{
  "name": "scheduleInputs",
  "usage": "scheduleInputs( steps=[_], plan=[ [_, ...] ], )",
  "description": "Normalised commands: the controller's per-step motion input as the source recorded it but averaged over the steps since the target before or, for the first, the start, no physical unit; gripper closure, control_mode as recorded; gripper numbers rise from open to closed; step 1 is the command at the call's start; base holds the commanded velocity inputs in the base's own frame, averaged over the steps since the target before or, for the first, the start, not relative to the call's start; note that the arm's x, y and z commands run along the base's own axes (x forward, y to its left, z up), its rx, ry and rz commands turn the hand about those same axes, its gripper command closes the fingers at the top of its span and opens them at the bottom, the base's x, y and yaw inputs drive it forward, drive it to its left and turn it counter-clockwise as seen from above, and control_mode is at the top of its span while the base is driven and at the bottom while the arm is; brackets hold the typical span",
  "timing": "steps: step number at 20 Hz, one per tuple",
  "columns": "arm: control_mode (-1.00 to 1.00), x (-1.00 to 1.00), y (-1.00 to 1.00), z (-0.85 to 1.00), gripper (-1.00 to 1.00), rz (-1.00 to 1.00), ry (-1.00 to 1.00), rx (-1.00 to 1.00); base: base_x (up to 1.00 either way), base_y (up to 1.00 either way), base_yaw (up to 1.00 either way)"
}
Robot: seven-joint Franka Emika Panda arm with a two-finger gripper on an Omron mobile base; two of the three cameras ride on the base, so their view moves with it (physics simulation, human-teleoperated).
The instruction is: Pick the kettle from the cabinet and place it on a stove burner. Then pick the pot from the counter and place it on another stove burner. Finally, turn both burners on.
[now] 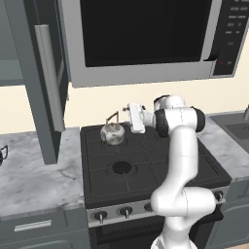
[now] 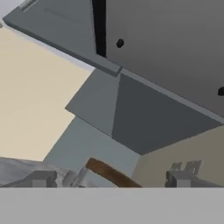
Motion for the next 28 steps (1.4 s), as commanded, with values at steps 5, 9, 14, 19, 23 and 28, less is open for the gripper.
scheduleInputs(
  steps=[5,9,14,19,23,28],
  plan=[
    [-1.00,-0.62,0.00,0.36,-1.00,0.00,-0.13,0.00,0.00,0.00,0.00],
    [-1.00,-0.70,0.00,0.38,-1.00,0.00,-0.14,0.00,0.00,0.00,0.00],
    [-1.00,-0.72,0.00,0.50,-1.00,0.00,-0.13,0.00,0.00,0.00,0.00],
    [-1.00,-0.71,0.00,0.54,-1.00,0.00,-0.11,0.00,0.00,0.00,0.00],
    [-1.00,-0.75,0.00,0.57,-1.00,0.00,-0.13,0.00,0.00,0.00,0.00],
    [-1.00,-0.74,0.00,0.47,-1.00,0.00,-0.14,0.00,0.00,0.00,0.00]
  ],
)
